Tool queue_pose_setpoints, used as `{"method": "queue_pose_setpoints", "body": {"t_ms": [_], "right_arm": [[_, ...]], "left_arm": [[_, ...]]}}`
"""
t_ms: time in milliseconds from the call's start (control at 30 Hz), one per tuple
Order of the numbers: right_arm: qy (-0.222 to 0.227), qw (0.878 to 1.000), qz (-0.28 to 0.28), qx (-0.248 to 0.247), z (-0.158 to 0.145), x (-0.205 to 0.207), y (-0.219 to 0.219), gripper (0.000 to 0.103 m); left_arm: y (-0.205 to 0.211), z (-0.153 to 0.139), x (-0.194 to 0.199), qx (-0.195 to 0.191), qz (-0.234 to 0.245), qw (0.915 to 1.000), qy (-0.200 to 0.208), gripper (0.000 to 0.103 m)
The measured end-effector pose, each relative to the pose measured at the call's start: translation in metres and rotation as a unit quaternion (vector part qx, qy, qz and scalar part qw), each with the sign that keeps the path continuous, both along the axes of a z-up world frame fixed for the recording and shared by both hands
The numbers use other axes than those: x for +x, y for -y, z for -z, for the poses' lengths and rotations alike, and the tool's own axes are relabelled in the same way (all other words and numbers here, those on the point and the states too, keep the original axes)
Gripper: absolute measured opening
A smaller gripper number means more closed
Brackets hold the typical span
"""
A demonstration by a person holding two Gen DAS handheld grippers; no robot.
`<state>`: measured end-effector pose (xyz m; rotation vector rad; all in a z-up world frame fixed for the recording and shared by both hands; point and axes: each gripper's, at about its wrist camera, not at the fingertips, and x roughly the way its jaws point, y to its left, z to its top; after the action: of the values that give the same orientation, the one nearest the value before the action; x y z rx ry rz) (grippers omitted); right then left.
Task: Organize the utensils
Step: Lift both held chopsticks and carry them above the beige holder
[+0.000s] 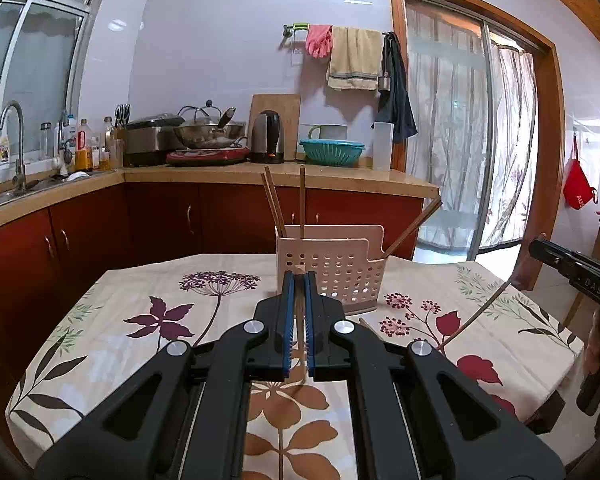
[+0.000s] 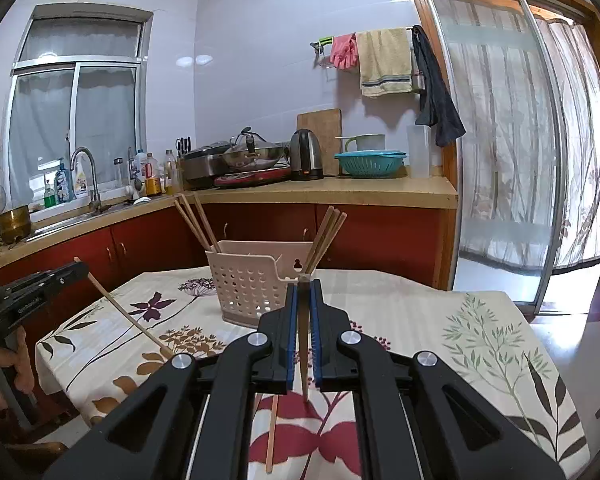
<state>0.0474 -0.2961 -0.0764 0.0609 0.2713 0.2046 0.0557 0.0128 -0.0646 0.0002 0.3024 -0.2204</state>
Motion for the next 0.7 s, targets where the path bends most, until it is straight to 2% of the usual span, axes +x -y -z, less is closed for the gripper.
{"method": "queue_pose_setpoints", "body": {"t_ms": [400,700], "right_arm": [[0.006,1.0,-0.006,0.004,-0.01,0.025,-0.008,0.007],[0.021,0.999,-0.02,0.013,-0.035,0.037,-0.013,0.007]], "left_arm": [[-0.002,-0.016,0.033,-0.014,0.016,0.9998,0.004,0.005],[0.003,-0.055,0.045,-0.025,0.048,0.9978,0.038,0.005]]}}
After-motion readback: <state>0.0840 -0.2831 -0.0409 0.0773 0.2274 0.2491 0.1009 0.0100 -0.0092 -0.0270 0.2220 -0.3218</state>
